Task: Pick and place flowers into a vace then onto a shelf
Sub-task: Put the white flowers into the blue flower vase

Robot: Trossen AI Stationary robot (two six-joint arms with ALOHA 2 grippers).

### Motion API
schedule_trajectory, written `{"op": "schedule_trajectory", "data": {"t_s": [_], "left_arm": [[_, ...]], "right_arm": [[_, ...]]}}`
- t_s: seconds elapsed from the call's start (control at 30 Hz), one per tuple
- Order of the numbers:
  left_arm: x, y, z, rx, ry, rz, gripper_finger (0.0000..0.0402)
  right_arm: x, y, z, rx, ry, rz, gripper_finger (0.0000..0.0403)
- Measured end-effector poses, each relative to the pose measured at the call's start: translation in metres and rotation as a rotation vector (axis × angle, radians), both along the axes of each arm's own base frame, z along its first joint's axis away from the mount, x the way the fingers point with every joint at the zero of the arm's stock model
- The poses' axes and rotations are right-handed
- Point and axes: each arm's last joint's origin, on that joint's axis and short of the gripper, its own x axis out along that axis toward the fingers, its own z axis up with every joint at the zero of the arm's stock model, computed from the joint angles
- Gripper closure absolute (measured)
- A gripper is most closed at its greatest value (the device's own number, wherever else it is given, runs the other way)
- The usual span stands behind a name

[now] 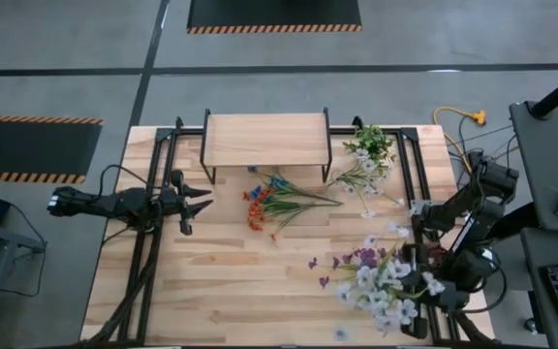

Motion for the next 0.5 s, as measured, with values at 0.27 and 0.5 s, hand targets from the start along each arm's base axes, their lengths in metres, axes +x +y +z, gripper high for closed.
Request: {"op": "schedule_trajectory", "data": {"t_s": [0.27,0.5], "left_arm": [[0.000,0.000,0.000,0.000,0.000,-0.001,0.0295],[0.000,0.000,0.000,0.000,0.000,-0.001,0.0295]], "right_arm": [[-0.009,-0.019,0.007,0.037,0.023,-0.037,0.0392],[-0.020,-0.064,0.025,0.125,-0.089,-0.003,0.0392]]}}
